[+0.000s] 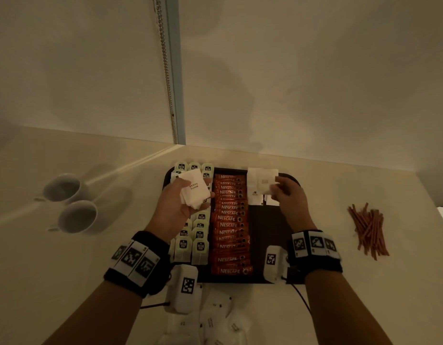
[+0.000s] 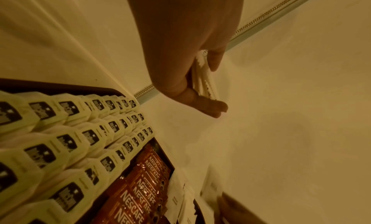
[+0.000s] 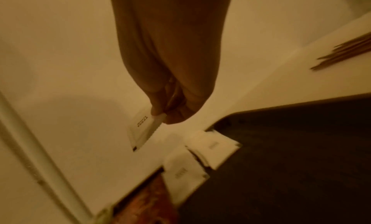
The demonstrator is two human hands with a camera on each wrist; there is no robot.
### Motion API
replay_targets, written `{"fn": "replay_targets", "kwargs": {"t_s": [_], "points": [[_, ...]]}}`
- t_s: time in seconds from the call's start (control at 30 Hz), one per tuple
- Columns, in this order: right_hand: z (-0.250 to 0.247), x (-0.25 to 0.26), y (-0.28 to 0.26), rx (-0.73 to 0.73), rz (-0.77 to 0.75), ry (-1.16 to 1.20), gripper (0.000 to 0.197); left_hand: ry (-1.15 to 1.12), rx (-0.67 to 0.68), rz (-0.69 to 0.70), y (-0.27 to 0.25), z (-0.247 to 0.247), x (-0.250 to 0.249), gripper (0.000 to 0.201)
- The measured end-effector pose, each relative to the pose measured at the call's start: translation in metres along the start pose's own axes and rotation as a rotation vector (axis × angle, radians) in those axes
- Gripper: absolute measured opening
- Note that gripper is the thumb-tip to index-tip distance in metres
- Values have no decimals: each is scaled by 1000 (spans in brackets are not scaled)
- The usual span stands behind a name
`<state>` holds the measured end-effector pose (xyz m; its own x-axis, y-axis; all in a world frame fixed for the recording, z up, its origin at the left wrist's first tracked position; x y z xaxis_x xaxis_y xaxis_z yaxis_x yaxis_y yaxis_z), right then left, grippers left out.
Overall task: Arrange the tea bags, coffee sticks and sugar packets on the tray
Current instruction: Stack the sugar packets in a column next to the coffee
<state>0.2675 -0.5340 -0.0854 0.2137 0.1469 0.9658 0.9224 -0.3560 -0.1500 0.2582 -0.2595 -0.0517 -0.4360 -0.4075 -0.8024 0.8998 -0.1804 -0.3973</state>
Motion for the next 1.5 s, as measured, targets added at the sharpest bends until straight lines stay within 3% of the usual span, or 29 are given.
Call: {"fn": "replay_targets", "kwargs": {"t_s": [0.13,0.27,0.83,0.9,0.97,1.13,1.2,1.3,1.5], "points": [[-11,-48,7,-25,132,-194,23,1,-29,15,2,-6,0,26],[-2,-69,10,-37,227,-191,15,24,-41,6,2,-7,3,26],[13,-66,8,-127,157,-363,15,63,-105,5,0,-6,1,22],[14,-54,5,-136,93,-355,16,88,-120,13,-1,-6,0,20],[26,-28,-2,-76,-6,-259,14,143,-110,31,1,-4,-2,20],[92,40,-49,451,0,118,19,286,-134,84,5,1,-2,27],[101,49,-58,479,-4,219,20,334,-148,109,6,4,-3,25],[96,59,-53,406,-7,348,10,385,-118,127,6,6,-3,23],[87,102,-47,473,-268,118,24,506,-29,176,5,13,-12,28]]}}
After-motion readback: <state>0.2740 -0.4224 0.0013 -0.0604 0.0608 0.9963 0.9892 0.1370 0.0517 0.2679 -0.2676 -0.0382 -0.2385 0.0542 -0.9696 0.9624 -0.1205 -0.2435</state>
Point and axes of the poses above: each hand's wrist, its own y-axis towards the middle knuckle, its own z-axis out of the palm, x = y × z, the point moved 6 cm from there along y, towards the middle knuckle, and after that the axes turned 14 degrees about y, right-handed, at the moved point
